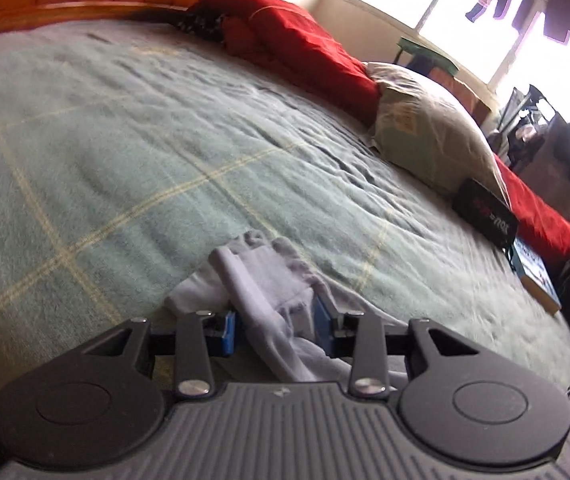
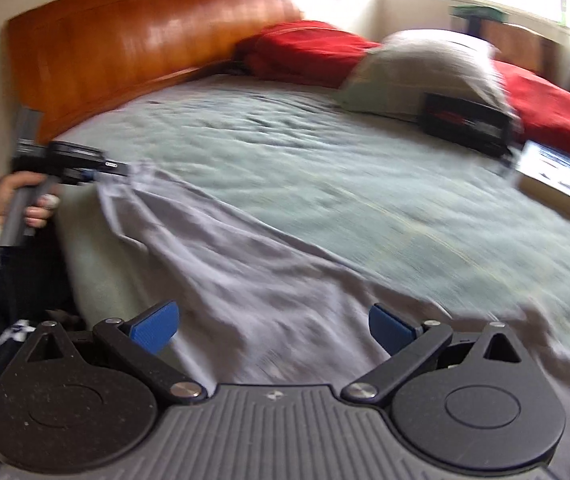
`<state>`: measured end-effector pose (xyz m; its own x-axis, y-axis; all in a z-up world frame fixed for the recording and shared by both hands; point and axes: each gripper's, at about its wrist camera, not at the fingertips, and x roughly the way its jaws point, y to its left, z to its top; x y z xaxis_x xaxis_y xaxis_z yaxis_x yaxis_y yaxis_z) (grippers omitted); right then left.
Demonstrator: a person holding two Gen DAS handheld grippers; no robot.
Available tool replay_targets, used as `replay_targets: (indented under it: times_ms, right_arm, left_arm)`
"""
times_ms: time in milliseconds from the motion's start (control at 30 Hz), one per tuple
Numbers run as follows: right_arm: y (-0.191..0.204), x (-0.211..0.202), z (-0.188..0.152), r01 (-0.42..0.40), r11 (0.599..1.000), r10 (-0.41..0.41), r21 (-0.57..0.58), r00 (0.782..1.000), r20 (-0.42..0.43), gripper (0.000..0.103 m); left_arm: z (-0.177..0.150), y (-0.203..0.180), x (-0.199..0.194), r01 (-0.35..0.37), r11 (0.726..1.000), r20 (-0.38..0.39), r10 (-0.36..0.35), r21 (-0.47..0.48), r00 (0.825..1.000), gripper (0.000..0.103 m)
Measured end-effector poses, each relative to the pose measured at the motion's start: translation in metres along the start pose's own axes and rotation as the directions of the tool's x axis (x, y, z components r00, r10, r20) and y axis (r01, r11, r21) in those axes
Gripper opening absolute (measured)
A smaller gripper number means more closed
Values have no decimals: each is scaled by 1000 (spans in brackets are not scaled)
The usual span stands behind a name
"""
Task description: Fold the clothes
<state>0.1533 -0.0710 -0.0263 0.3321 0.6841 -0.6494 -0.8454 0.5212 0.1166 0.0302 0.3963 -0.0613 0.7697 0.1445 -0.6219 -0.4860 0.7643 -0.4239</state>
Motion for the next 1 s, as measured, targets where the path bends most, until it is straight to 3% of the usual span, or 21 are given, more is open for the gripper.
replay_targets:
  times_ms: [67, 100, 167, 300, 400, 433, 633, 767, 900, 967, 1000]
  right_arm:
    - [4, 13, 15, -58, 998, 58, -38, 998, -11, 82]
    - [5, 21, 22, -82, 995, 81, -53, 996, -22, 79]
    - [9, 37, 36, -122, 990, 119, -76, 992, -44, 66]
    - [19, 75, 57, -167, 977, 156, -131, 984, -91, 53]
    - [22, 98, 71, -190, 972, 177, -137, 979, -103, 51]
    - [23, 105, 76, -205, 969, 192, -134, 976, -108, 50]
    - [29, 143, 84, -225, 959, 197, -174, 967, -162, 30]
    - [25, 163, 84, -248, 954, 214, -166, 956, -199, 30]
    - [29, 170, 73, -235, 947, 187, -218, 957, -221, 31]
    - [35, 166, 70, -230, 939, 177, -256, 960, -217, 8]
    - [38, 164, 70, -227, 933, 170, -279, 962, -214, 8]
  left_arm:
    - [-1, 4, 2, -25, 1000, -2, 25, -11, 1000, 16]
    - [-2, 5, 1, -38, 999, 5, 38, -1, 999, 8]
    - [-3, 5, -3, -16, 1000, 32, 16, 4, 999, 6]
    - [3, -8, -20, 76, 996, 102, -81, 49, 991, 5]
    - [7, -16, -34, 197, 976, 171, -211, 96, 962, 6]
    - [8, -16, -35, 206, 974, 186, -222, 98, 957, 6]
    - [-3, 23, 9, 114, 993, 68, -112, -33, 991, 6]
    - [-16, 35, 11, 141, 988, 74, -137, -55, 988, 6]
    - [-15, 30, 9, 131, 991, 68, -130, -11, 989, 7]
    - [-13, 23, 9, 111, 994, 71, -112, 24, 991, 7]
    - [-12, 21, 6, 104, 994, 76, -107, 37, 991, 6]
